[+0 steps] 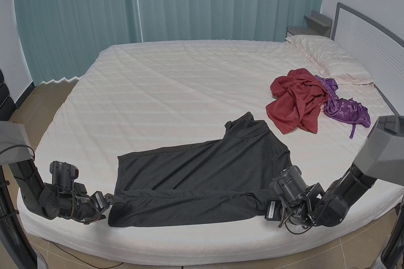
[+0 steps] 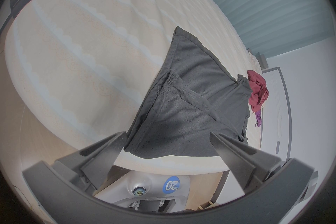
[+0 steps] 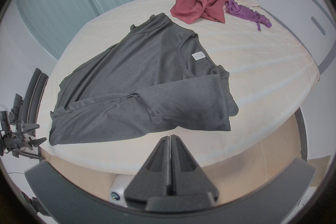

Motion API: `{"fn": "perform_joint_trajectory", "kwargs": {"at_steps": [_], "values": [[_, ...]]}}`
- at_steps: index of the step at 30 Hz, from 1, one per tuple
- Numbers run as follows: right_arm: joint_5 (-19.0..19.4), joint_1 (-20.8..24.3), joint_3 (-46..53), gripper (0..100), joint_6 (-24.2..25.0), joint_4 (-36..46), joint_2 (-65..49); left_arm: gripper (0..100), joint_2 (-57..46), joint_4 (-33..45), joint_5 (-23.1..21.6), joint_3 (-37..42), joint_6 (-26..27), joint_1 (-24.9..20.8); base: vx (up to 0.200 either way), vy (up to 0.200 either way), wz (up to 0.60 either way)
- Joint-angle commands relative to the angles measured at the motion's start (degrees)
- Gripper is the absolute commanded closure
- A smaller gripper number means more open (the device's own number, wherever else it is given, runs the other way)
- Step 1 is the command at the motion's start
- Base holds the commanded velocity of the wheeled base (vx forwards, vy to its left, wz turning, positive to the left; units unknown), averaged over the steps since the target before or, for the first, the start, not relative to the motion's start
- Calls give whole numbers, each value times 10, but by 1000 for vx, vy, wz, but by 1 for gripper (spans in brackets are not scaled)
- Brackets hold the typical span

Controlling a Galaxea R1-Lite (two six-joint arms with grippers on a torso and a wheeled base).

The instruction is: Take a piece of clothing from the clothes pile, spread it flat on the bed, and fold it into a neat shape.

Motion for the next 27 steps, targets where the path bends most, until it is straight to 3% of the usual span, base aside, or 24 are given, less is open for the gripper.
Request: {"fn": "perform_joint_trajectory", "kwargs": {"at_steps": [1, 5, 6, 9, 15, 19, 26, 27], "values": [[27, -15, 17, 100, -1, -1, -40, 0, -4, 0, 0, 0, -1, 0, 0, 0, 0], [39, -33, 28, 100, -1, -3, -54, 0, -4, 0, 0, 0, -2, 0, 0, 0, 0], [45, -41, 36, 0, -1, -5, -62, 0, -3, -5, 1, 0, 0, 1, 0, 0, 0], [59, -51, 51, 0, -1, -12, -76, 0, 1, -24, 5, 1, 4, 0, 0, 0, 0], [72, -72, 94, 0, -32, -36, -105, 0, 44, -85, 65, 19, 9, -27, 0, 0, 0], [83, -106, 129, 0, -49, -103, -102, 0, 102, -173, 87, 70, 115, -38, 0, 0, 0], [137, -147, 187, 0, -52, -201, -90, 0, 140, -238, 111, 95, 143, -45, 0, 0, 0], [141, -152, 191, 0, -56, -212, -84, 100, 139, -238, 111, 96, 143, -45, 0, 0, 0]]}}
